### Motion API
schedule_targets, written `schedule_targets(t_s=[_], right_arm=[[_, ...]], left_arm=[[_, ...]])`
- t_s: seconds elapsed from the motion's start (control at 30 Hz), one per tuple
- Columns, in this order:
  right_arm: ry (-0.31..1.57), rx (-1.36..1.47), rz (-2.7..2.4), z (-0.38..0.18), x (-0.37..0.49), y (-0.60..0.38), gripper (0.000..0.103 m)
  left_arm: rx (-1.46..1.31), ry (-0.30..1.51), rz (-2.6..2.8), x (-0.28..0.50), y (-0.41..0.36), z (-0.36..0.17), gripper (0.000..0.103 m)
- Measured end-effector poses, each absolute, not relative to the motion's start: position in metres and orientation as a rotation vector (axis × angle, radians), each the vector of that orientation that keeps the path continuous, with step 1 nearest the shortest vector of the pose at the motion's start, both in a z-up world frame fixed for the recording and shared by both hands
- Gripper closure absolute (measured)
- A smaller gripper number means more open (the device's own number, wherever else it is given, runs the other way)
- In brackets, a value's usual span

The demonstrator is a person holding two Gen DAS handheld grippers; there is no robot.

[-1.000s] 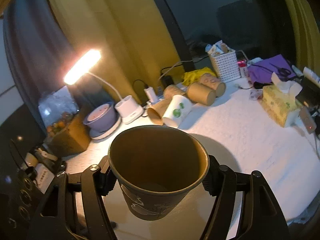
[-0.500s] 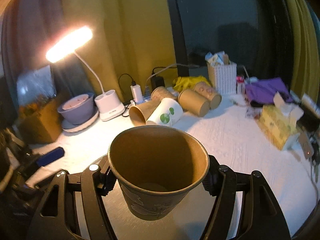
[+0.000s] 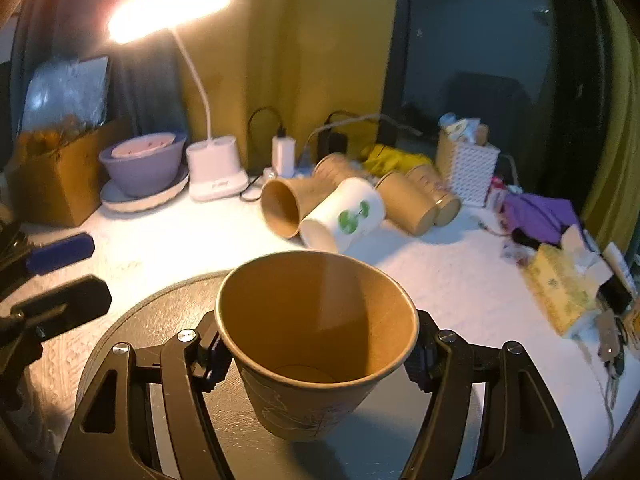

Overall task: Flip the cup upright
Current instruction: 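Carry the tan cup mouth-up with the right tool and lower it onto the mat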

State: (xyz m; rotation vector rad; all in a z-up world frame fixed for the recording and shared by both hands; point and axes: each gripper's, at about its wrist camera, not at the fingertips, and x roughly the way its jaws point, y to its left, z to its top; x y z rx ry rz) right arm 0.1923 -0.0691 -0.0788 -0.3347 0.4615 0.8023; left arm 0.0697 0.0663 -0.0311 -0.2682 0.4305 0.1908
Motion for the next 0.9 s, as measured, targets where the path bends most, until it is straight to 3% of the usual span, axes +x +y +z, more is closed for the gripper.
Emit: schedule_targets(t_s=[0.8,0.9], right_arm=[[0.497,-0.373,0.812,-0.083,0.187,-0.076,0.031],[0.507,-0.380,0.823,-0.083,0.184,-0.078,0.027]], left_arm=[[-0.246,0.438,0.171,0.071,0.060,-0.033,0.026],[-0.241,0.433,0.166,0.070,0.058,-0.033,0.026]])
